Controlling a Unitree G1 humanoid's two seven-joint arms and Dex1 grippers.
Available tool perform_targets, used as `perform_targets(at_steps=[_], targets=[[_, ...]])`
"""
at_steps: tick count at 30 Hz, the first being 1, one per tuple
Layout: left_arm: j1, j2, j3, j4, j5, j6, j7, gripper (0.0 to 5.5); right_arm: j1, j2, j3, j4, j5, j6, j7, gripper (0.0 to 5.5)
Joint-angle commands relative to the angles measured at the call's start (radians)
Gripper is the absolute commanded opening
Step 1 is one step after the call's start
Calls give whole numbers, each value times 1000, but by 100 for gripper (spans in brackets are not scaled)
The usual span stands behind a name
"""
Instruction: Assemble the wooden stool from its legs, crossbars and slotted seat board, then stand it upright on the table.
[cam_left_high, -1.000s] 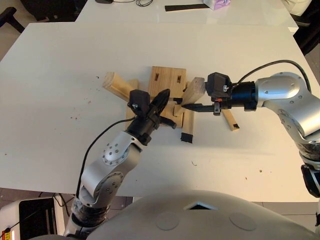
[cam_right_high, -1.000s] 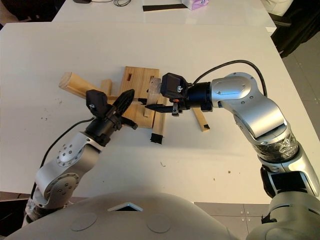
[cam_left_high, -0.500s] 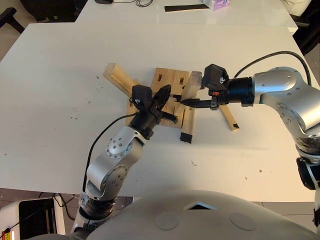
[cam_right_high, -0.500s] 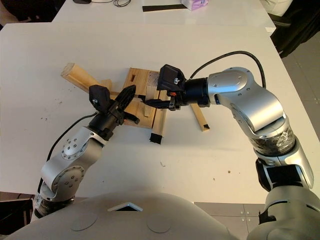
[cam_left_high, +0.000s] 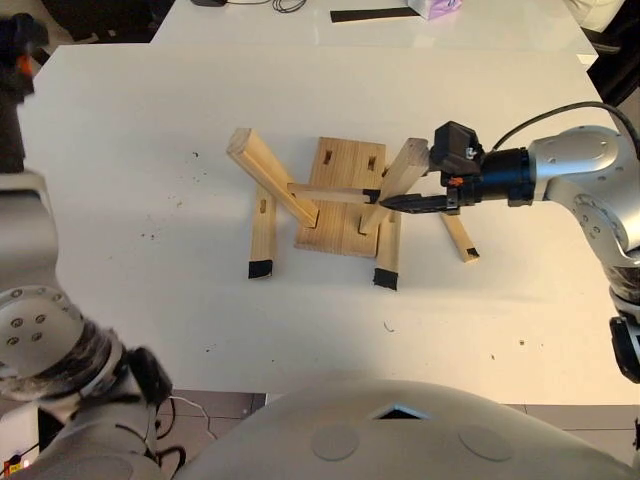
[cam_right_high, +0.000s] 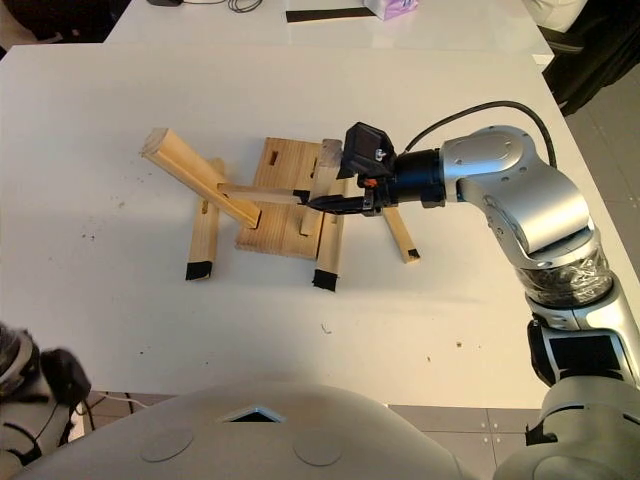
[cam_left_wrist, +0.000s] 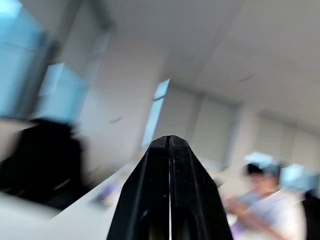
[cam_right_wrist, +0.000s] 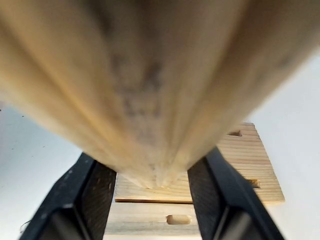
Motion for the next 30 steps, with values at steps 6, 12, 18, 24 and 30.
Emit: perform_targets(at_steps=[6, 12, 18, 24, 30], targets=[[146, -151, -819, -54, 276, 140, -194, 0, -27, -5, 96, 32, 15, 22, 130, 201], [140, -221, -895, -135, 271, 117, -226, 0, -49, 9, 150, 63, -23, -12, 178, 201], [147, -252, -867, -127, 260, 93, -251, 0, -14, 48, 188, 79, -56, -34, 178, 201], [129, -257, -723, -67, 221, 81, -235, 0, 70, 67, 146, 95, -72, -48, 86, 201], [174, -221, -594, -25, 175, 74, -286, 0, 128, 93, -8, 67, -32, -105, -19, 237]])
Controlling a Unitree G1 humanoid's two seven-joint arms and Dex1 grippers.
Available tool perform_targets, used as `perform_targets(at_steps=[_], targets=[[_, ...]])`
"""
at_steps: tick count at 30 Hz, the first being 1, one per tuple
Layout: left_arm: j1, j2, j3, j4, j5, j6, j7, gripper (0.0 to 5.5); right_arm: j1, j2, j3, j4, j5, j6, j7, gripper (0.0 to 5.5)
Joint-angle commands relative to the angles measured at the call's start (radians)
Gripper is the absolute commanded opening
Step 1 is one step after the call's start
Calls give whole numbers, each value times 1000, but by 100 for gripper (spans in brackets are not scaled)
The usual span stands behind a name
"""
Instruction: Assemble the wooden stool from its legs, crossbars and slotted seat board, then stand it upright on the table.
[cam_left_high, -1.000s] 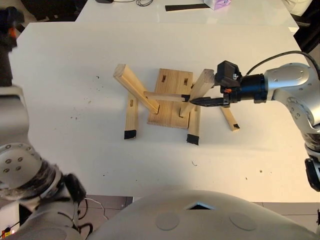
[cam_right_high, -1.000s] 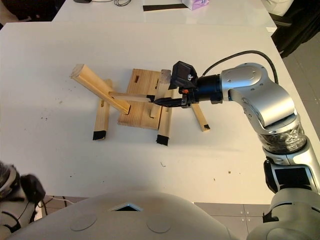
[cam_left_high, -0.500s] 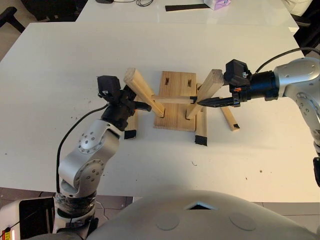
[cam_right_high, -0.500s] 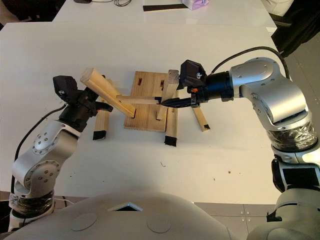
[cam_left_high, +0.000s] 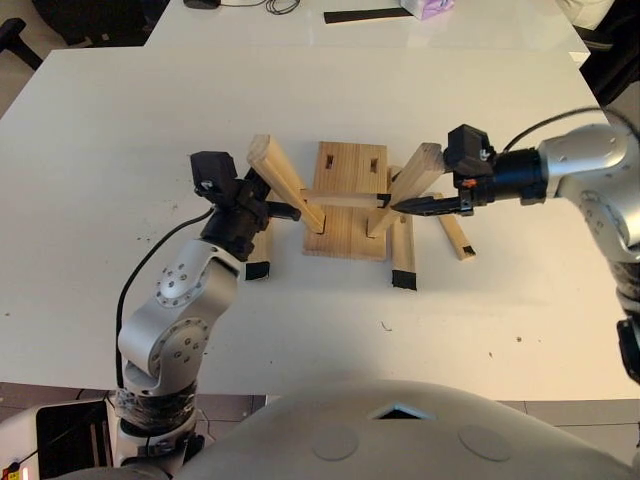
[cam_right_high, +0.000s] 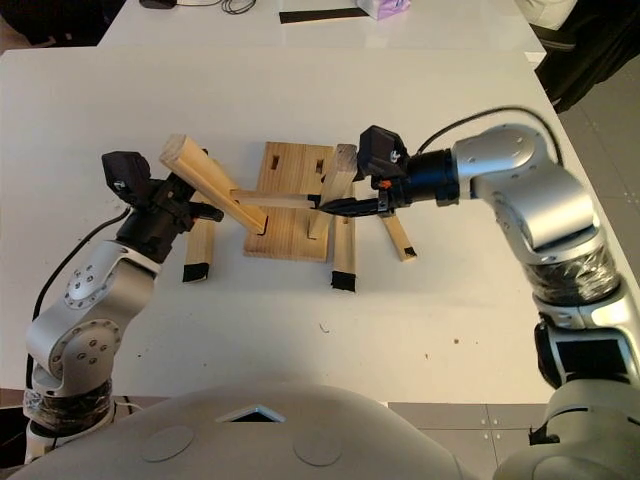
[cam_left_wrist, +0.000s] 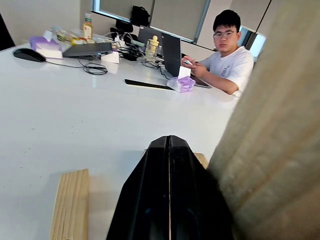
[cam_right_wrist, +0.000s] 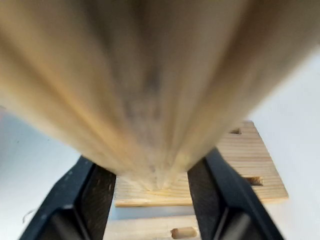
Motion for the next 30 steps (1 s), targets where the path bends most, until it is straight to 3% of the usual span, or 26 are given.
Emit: perform_targets(at_steps=[1, 6, 14, 22, 25, 30], targets=[[-6, -2, 11, -42, -132, 1, -119, 0, 80, 72, -15, -16, 18, 9, -71, 243], [35, 36, 70, -35, -154, 7, -153, 0, 108, 63, -131, -78, 104, 79, -117, 316], [98, 47, 164, -23, -134, -22, -158, 0, 178, -15, -285, -187, 228, 179, -121, 316], [209, 0, 230, -80, -98, -48, -62, 0, 408, -103, -489, -285, 302, 196, -105, 316], [259, -32, 215, -88, 35, -73, 11, 0, 543, -67, -504, -308, 257, 188, -182, 297], [331, -38, 73, -100, 267, -124, 13, 0, 684, 99, -383, -370, 27, 106, -504, 229]])
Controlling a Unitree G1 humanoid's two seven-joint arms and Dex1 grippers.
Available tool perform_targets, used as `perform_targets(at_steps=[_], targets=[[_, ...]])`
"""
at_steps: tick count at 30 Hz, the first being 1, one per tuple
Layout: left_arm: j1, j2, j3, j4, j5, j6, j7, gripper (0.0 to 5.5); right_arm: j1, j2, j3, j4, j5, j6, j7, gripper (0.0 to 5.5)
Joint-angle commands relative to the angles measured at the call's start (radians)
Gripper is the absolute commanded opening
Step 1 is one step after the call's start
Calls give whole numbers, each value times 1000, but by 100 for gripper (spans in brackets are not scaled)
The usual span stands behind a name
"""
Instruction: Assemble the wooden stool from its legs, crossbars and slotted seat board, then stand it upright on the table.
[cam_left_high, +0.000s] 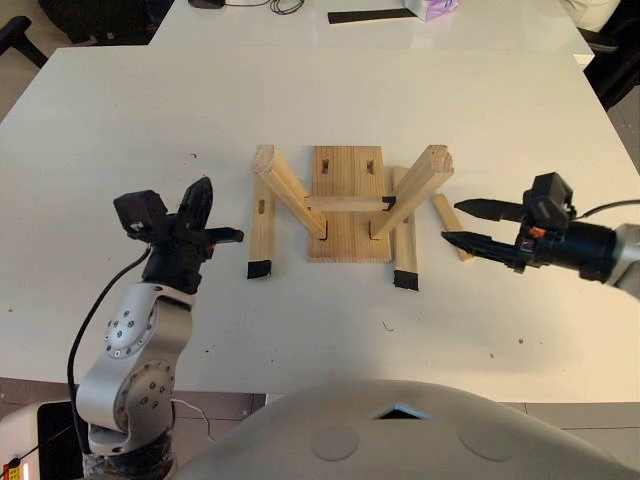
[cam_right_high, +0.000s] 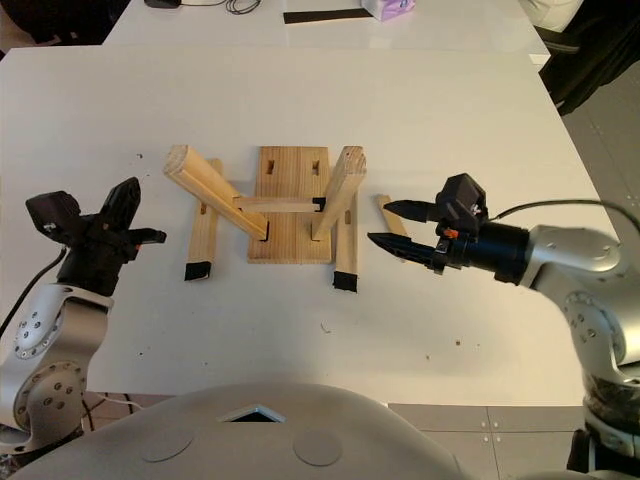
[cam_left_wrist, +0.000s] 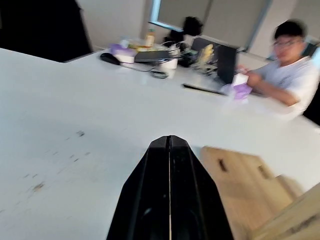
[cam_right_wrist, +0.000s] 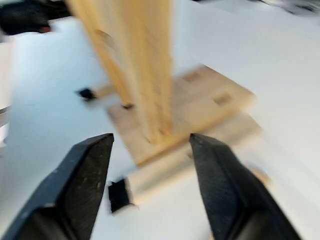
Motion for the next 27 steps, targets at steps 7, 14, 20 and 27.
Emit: perform_targets(at_steps=[7, 14, 20, 27], targets=[[81, -44, -171, -106, 296, -40, 62, 0, 25, 507, 209, -261, -404, -43, -766, 113], [3, -106, -108, -198, 451, 77, 212, 0, 1, 613, 240, -409, -561, 99, -990, 7], [-56, -120, -117, -225, 482, 172, 198, 0, -30, 631, 287, -411, -523, 116, -977, 3], [-171, -54, -570, -210, 288, 237, -130, 0, -145, 525, 567, -411, -322, 87, -708, 3]])
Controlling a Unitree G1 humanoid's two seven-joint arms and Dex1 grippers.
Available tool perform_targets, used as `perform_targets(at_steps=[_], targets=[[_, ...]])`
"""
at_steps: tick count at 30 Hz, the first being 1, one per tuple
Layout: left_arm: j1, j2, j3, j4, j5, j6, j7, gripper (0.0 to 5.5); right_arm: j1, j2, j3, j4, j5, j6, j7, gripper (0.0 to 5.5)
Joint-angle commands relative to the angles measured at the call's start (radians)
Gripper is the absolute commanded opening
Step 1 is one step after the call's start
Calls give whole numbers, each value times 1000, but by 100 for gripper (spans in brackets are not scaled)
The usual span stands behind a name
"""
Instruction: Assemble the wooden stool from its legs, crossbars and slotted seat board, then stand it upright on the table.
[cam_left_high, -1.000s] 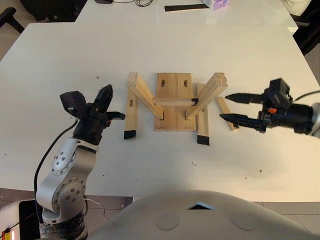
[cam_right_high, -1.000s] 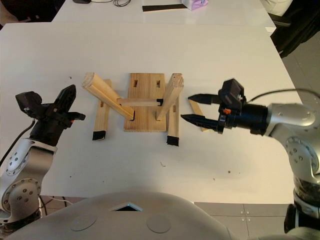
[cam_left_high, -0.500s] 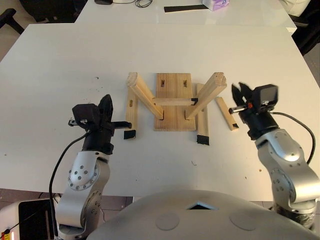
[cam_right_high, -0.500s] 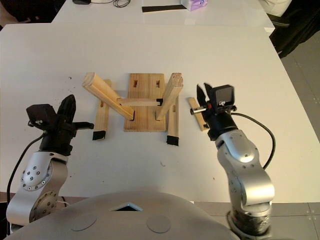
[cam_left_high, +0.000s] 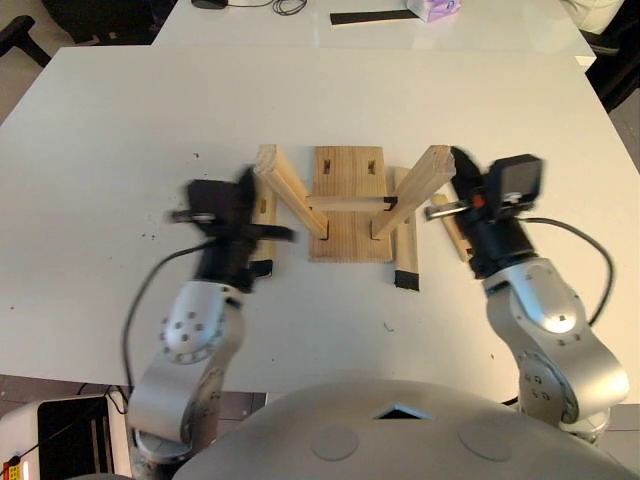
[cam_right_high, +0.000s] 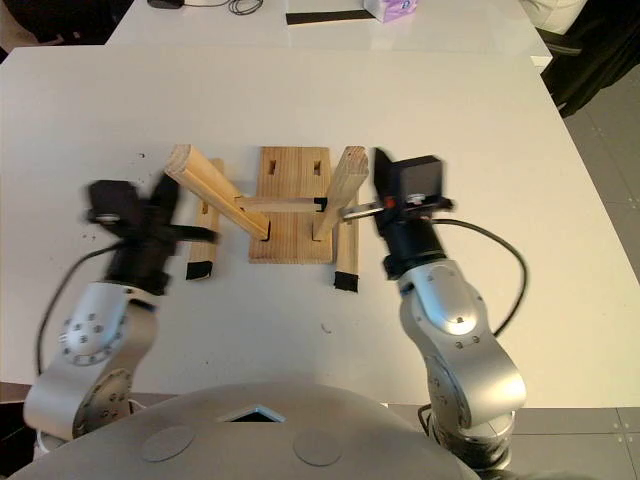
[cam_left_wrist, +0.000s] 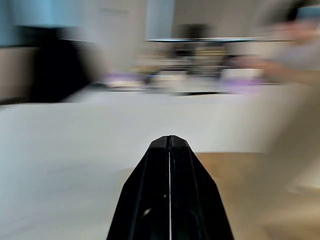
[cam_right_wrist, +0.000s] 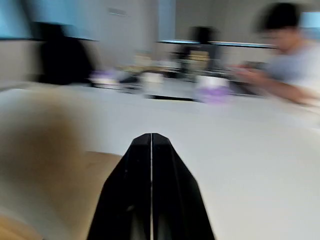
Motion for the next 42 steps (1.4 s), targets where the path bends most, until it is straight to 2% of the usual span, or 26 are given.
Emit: perform_targets(at_steps=[1, 6, 10, 16, 18, 20, 23, 24, 26, 28, 32, 37, 42], targets=[[-56, 43, -171, 8, -104, 43, -169, 0, -88, -70, 135, -8, 150, 32, 185, 3], [-56, 53, -141, 28, -87, 20, -153, 0, -75, -85, 133, -5, 152, 50, 182, 3], [-53, 62, -53, 28, -81, 0, -137, 0, -63, -80, 87, 13, 145, 51, 180, 3], [-11, 80, 89, 46, -121, -17, -177, 0, -63, -67, -97, 63, 116, -1, 175, 3], [-9, 82, 137, 44, -156, -15, -197, 0, -101, -54, -210, 104, 147, -25, 186, 3], [-23, 72, 263, 58, -238, -9, -205, 0, -179, -34, -352, 177, 227, -20, 195, 3], [-142, 95, 562, 172, -428, -21, -174, 0, -352, -43, -566, 328, 431, 27, 213, 3], [-195, 110, 629, 209, -494, -25, -160, 0, -404, -48, -613, 365, 513, 46, 222, 3], [-295, 150, 694, 248, -611, -23, -158, 0, -498, -65, -651, 408, 697, 79, 251, 3], [-382, 171, 697, 242, -728, -5, -126, 0, -589, -89, -661, 436, 841, 94, 261, 3], [-574, 221, 571, 146, -1017, 11, -25, 0, -738, -161, -651, 482, 1114, 99, 242, 3], [-629, 284, 464, 137, -1143, 7, 77, 0, -686, -277, -511, 458, 1089, 115, 370, 3], [-619, 329, 412, 145, -1112, -7, 72, 0, -659, -287, -436, 443, 1031, 57, 422, 3]])
